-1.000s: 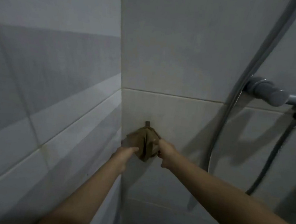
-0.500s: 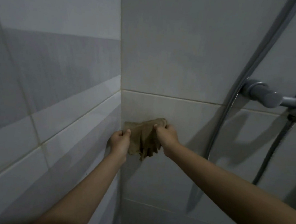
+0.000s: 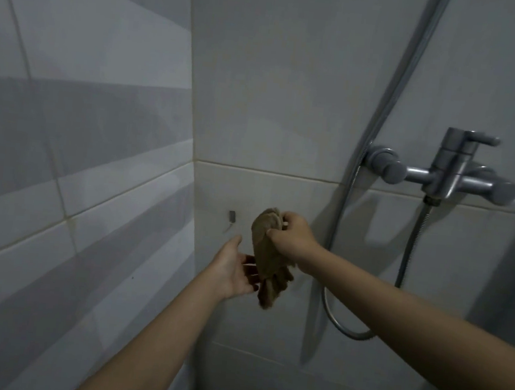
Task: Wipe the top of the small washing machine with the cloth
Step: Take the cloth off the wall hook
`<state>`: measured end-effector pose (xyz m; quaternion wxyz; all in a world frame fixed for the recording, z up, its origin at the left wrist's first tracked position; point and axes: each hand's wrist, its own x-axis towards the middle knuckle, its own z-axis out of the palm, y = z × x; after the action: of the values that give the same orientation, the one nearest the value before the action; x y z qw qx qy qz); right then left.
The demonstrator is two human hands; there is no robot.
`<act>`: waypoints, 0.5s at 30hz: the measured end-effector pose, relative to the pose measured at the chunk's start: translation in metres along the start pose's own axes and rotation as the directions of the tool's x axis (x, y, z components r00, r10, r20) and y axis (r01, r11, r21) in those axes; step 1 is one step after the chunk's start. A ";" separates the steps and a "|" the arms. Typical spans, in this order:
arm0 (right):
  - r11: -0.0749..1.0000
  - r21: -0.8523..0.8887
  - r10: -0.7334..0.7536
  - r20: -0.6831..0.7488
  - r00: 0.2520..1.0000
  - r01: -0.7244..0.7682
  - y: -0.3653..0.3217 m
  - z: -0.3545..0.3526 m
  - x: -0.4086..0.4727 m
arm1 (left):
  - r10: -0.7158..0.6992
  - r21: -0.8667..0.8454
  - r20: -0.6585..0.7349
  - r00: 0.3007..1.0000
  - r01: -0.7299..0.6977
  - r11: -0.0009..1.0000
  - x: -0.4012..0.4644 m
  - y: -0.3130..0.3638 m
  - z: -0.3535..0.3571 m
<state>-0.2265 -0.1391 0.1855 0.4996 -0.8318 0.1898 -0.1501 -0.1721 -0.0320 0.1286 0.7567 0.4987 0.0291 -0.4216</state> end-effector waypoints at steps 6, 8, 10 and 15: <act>0.996 0.006 -0.089 -0.066 0.994 0.089 0.034 -0.026 -0.030 | 0.142 -0.233 0.193 0.971 -0.095 0.968 -0.018 -0.032 0.040; 0.981 -0.126 -0.160 -0.118 0.980 0.145 0.046 -0.038 -0.036 | 0.185 -0.171 0.223 0.957 -0.148 0.974 -0.022 -0.041 0.050; 0.958 -0.231 -0.213 -0.164 0.963 0.172 0.055 -0.050 -0.040 | 0.227 -0.054 0.225 0.948 -0.221 0.974 -0.024 -0.051 0.057; 0.939 -0.323 -0.135 -0.045 0.990 0.113 0.065 -0.092 -0.053 | 0.339 0.412 0.217 0.915 -0.401 0.818 -0.031 -0.072 0.073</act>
<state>-0.3241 -0.2132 0.1665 0.3410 -0.9066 0.1752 -0.1761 -0.2673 -0.0802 0.1270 0.6888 0.6261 -0.2171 -0.2939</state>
